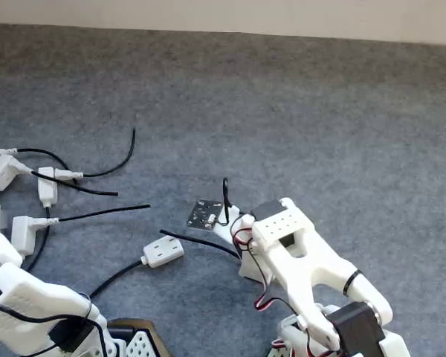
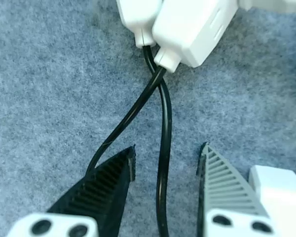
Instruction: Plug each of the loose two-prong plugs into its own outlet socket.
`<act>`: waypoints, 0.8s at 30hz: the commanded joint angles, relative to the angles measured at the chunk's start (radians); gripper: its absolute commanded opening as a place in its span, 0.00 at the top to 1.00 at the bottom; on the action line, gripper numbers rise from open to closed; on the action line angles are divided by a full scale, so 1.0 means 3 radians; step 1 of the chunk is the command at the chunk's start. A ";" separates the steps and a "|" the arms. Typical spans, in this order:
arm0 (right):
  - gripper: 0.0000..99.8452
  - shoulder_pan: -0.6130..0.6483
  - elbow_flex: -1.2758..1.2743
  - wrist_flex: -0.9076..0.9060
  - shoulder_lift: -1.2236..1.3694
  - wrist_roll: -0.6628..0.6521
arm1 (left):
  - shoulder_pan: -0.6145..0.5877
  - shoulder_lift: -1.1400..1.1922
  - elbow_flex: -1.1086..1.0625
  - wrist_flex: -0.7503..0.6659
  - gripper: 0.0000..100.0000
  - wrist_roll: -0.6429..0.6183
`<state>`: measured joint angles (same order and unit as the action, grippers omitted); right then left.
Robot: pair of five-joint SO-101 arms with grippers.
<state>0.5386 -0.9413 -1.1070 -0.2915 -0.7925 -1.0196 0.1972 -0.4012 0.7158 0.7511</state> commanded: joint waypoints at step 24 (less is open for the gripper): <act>0.97 0.0391 -0.0217 0.0519 -0.0049 0.1023 | -0.0023 -0.0161 -0.0269 -0.0005 0.78 0.0031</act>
<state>0.6260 -0.9920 -0.9551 -0.2961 -0.5040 -1.0165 0.1665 -0.4657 0.7096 0.7541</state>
